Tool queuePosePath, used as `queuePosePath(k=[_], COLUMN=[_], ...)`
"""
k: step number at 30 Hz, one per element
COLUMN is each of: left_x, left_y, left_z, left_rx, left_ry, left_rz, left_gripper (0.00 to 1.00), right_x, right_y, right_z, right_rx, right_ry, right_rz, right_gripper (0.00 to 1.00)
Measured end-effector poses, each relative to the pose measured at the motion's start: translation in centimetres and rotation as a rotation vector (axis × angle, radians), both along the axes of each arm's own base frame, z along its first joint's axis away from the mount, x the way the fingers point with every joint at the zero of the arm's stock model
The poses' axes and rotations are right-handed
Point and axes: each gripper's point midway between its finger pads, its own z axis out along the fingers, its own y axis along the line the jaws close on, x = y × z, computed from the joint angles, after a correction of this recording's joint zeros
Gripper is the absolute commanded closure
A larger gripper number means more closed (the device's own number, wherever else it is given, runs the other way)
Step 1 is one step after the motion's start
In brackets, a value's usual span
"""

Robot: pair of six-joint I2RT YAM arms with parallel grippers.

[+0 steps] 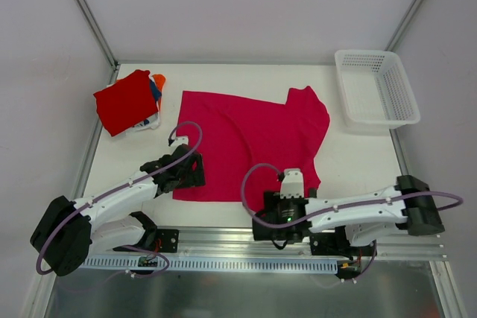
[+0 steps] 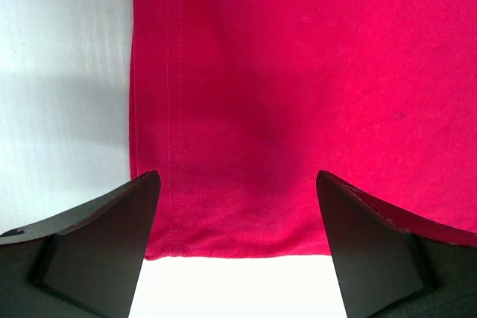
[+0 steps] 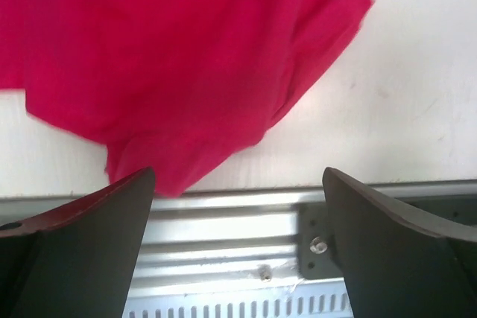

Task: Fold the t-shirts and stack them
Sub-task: Flatten out the tshirt

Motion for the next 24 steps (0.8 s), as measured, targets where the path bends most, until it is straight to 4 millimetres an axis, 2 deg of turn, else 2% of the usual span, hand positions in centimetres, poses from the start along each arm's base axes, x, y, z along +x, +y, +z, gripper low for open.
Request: queuePosePath(k=[5, 7, 12, 15, 19, 24], left_x=[0.0, 0.0, 0.1, 0.2, 0.3, 0.3], left_y=[0.0, 0.0, -0.1, -0.2, -0.2, -0.3], left_z=[0.0, 0.0, 0.2, 0.5, 0.7, 0.8], left_rx=[-0.001, -0.001, -0.009, -0.015, -0.023, -0.029], left_ry=[-0.001, -0.002, -0.011, -0.02, -0.029, -0.036], left_rz=[-0.001, -0.001, -0.001, -0.001, -0.001, -0.001], left_gripper=[0.13, 0.13, 0.13, 0.13, 0.14, 0.14], right_x=[-3.2, -4.5, -6.9, -7.1, -5.8, -5.5], right_y=[3.2, 4.5, 6.2, 5.5, 3.0, 2.8], right_z=[-3.1, -4.0, -6.2, -7.5, -9.3, -10.3], right_rx=[-0.108, -0.107, -0.05, -0.04, -0.032, 0.079], right_ry=[0.05, 0.067, 0.13, 0.14, 0.098, 0.127], right_rz=[0.088, 0.116, 0.132, 0.106, 0.047, 0.011], right_gripper=[0.01, 0.0, 0.0, 0.03, 0.06, 0.07])
